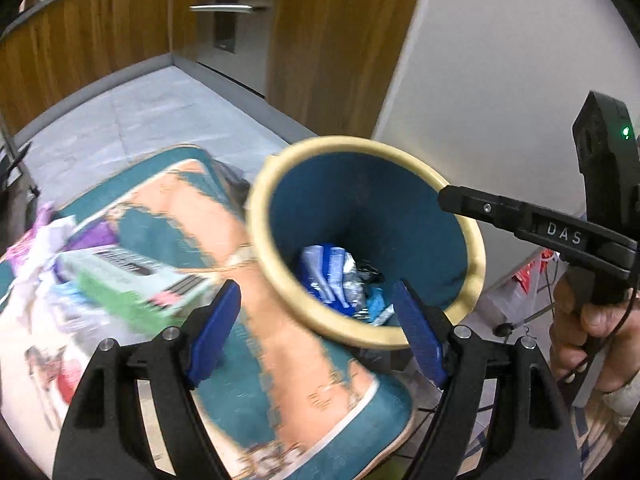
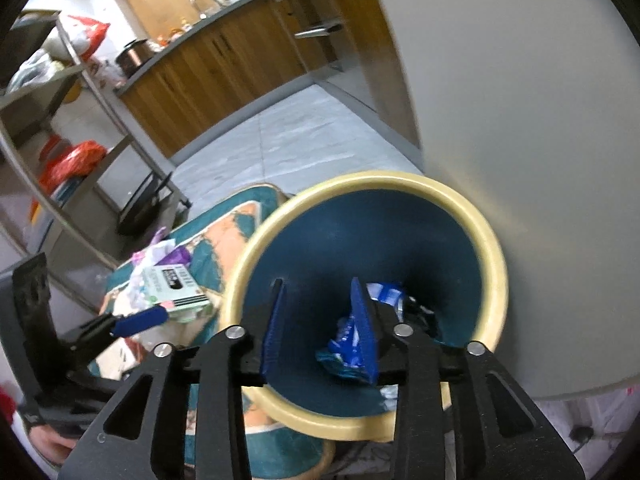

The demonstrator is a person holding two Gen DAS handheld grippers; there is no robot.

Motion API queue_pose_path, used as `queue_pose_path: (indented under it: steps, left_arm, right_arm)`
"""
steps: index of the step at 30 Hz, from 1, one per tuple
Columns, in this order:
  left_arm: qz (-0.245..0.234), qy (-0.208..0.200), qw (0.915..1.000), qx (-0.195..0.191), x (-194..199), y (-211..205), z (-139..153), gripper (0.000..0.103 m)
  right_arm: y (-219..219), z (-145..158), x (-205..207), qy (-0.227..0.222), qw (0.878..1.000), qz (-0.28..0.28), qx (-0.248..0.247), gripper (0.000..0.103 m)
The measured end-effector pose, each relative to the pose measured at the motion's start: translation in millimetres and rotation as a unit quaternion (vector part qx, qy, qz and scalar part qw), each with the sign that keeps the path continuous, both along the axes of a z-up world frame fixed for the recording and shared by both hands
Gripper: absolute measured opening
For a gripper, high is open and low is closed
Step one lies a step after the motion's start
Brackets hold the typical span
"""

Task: Collect trash
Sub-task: 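Grasp the green medicine box with the right gripper while the left gripper approaches the floral cup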

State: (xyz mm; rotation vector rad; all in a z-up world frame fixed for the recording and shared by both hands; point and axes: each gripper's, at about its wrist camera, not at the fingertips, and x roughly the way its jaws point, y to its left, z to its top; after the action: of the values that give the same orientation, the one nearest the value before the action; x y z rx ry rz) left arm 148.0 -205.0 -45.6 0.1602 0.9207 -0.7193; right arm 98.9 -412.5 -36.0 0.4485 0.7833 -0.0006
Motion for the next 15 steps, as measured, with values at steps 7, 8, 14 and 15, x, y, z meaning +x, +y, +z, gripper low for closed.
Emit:
queue_pose_path:
  steps: [7, 8, 14, 15]
  left_arm:
    - [0.073, 0.003, 0.9973, 0.001, 12.4, 67.0, 8.5, 0.077]
    - [0.083, 0.004, 0.9965, 0.0, 13.9, 76.7, 8.4, 0.077]
    - [0.126, 0.004, 0.9919, 0.018, 23.1, 120.1, 1.4, 0.077]
    - [0.133, 0.005, 0.9909, 0.022, 22.6, 126.9, -1.2, 0.077]
  right_arm:
    - [38.1, 9.7, 15.3, -0.013, 0.998, 0.056, -0.015, 0.046]
    - [45.7, 10.2, 18.6, -0.013, 0.997, 0.067, -0.017, 0.046]
    - [84.2, 10.5, 32.8, -0.007, 0.992, 0.123, -0.028, 0.046]
    - [92.9, 9.4, 36.5, -0.004, 0.99, 0.137, -0.03, 0.046]
